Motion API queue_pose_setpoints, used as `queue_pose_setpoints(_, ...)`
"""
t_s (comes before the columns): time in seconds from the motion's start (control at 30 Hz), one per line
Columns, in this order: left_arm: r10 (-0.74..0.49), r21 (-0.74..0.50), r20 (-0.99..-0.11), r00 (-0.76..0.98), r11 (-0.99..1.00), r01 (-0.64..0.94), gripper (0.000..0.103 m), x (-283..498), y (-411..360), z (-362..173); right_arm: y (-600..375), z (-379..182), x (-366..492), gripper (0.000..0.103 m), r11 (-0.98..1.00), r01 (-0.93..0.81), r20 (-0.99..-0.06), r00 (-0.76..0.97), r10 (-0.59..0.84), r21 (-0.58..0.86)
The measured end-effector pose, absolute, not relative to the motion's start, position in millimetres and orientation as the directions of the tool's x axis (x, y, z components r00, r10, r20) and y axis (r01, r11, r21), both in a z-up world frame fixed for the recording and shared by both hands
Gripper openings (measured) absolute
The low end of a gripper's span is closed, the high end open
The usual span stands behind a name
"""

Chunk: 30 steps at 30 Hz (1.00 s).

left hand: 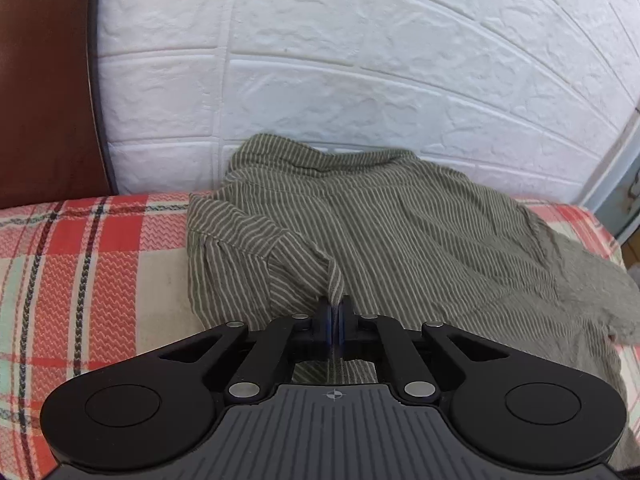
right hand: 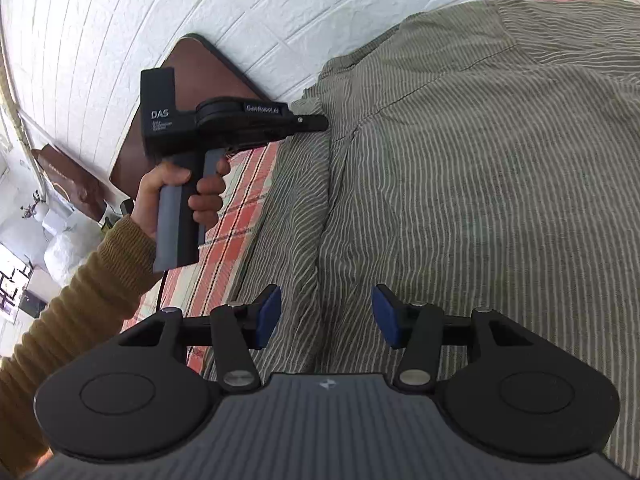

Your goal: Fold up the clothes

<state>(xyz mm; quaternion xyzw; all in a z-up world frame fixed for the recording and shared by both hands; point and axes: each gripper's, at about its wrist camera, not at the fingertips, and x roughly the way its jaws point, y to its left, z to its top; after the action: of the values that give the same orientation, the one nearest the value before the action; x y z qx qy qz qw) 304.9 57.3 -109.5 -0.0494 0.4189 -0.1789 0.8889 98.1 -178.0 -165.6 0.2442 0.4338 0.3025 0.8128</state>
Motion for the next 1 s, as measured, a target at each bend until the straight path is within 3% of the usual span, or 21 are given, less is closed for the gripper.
queue_pose_setpoints(0.2,-0.363,-0.283,-0.716,0.597,0.932,0.227,0.0,312.3,64.3,-123.4,-177.3,-167.6,91.8,0.056,0.701,-0.265,-0.574,0.423,0.701,0.662)
queue_pose_setpoints(0.23,-0.37,-0.295,-0.711,0.597,0.929,0.224,0.007,311.6,66.4,-122.8,-177.5,-167.2,90.7,0.056,0.703,-0.263,-0.576,0.423,0.7,0.661)
queue_pose_setpoints(0.27,-0.372,-0.3,-0.708,0.6,0.928,0.221,0.025,310.2,68.4,-120.1,-178.3,-164.7,89.1,0.056,0.706,-0.264,-0.574,0.431,0.696,0.657)
queue_pose_setpoints(0.33,-0.366,-0.294,-0.697,0.617,0.93,0.22,0.026,304.8,72.4,-109.2,-180.7,-158.2,85.2,0.056,0.709,-0.274,-0.561,0.457,0.691,0.65)
queue_pose_setpoints(0.43,-0.366,-0.279,-0.654,0.662,0.93,0.239,0.037,288.2,82.2,-84.1,-184.5,-147.5,77.8,0.056,0.678,-0.308,-0.497,0.494,0.714,0.667)
queue_pose_setpoints(0.53,-0.427,-0.296,-0.623,0.656,0.904,0.307,0.037,263.5,86.8,-63.9,-178.4,-141.4,72.2,0.055,0.62,-0.365,-0.43,0.481,0.765,0.695)
queue_pose_setpoints(0.7,-0.539,-0.313,-0.633,0.556,0.835,0.453,0.044,215.0,73.2,-70.2,-153.4,-146.4,68.4,0.054,0.612,-0.421,-0.453,0.421,0.786,0.67)
queue_pose_setpoints(0.9,-0.416,-0.218,-0.713,0.565,0.897,0.385,0.045,219.9,55.7,-118.6,-141.8,-165.2,81.7,0.052,0.739,-0.384,-0.564,0.479,0.672,0.554)
queue_pose_setpoints(1.0,-0.424,-0.279,-0.701,0.573,0.903,0.327,0.039,233.3,65.7,-128.2,-145.8,-172.1,91.4,0.05,0.757,-0.346,-0.59,0.478,0.651,0.555)
